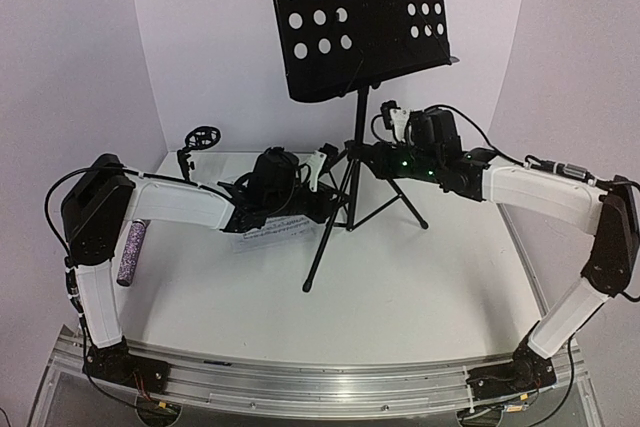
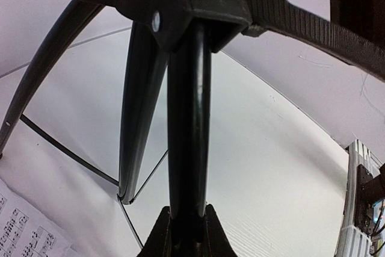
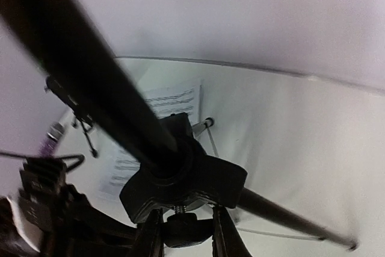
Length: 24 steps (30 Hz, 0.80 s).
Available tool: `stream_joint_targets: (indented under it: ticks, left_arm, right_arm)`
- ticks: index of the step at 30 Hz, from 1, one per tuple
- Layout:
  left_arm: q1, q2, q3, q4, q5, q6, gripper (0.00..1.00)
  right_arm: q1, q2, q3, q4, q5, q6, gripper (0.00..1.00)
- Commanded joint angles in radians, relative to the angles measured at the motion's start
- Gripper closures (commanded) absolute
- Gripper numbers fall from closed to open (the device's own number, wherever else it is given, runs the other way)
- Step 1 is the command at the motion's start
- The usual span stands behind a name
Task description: Pack up the instrument practice props
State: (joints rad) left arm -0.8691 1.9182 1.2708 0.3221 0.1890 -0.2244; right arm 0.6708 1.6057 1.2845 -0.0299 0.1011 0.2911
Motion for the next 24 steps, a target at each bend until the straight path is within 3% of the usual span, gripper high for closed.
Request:
stream_joint_targets:
  ticks: [1, 19, 24]
  left_arm:
    - [0.014, 0.014, 0.044, -0.030, 0.046, 0.050, 1.00]
    - [0.025, 0.034, 0.083, -0.038, 0.089, 0.061, 1.00]
    - [0.025, 0.030, 0.077, -0.038, 0.092, 0.063, 1.00]
  right_arm:
    - [0.098, -0.004, 0.037, -0.051, 0.087, -0.707, 1.00]
    - [0.212, 0.143, -0.073, 0.443, 0.431, -1.954, 1.00]
    - [0.218, 0.170, -0.058, 0.473, 0.462, -2.029, 1.00]
